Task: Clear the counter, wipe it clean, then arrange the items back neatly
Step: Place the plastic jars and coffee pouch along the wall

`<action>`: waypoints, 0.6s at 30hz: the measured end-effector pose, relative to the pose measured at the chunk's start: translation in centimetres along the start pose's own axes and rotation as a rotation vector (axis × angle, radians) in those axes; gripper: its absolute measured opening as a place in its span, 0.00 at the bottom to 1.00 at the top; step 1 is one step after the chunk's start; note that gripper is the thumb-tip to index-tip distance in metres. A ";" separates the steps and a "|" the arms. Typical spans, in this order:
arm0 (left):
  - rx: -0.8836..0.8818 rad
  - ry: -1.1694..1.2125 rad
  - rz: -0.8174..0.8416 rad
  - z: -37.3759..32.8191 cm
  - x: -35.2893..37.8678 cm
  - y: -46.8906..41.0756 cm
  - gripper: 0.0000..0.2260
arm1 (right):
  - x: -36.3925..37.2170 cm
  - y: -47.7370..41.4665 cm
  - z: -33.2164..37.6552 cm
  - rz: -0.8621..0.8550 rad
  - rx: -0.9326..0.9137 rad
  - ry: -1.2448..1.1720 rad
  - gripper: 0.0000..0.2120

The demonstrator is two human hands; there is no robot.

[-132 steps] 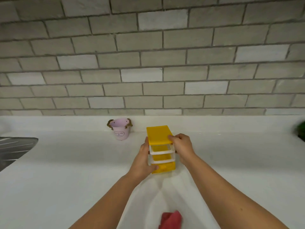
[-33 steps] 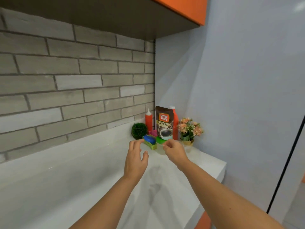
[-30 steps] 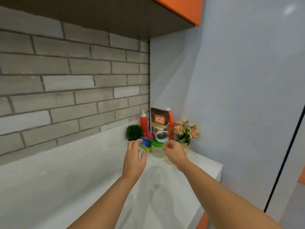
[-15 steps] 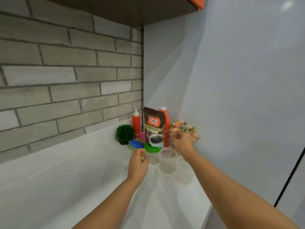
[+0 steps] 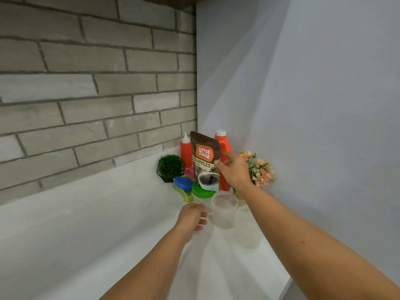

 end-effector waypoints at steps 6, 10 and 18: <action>-0.047 0.051 0.001 -0.1 1.3 -1.0 0.08 | 0.5 -1.0 -0.3 -0.010 -0.077 -0.008 0.14; -0.113 0.083 -0.035 0.2 1.8 -1.8 0.10 | 0.6 -1.4 -0.6 0.000 -0.067 -0.013 0.16; -0.176 0.211 0.027 0.6 3.0 -2.1 0.05 | 0.9 -1.6 -0.5 -0.010 -0.064 0.002 0.13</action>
Point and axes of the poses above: each hand's wrist, its own y-axis away from the middle knuckle, its own x-axis out of the palm, z = x × y, the point moved 6 cm from there along -y, towards the middle knuckle, and after that the axes turned 12 degrees about -x, right-handed, at the moved point
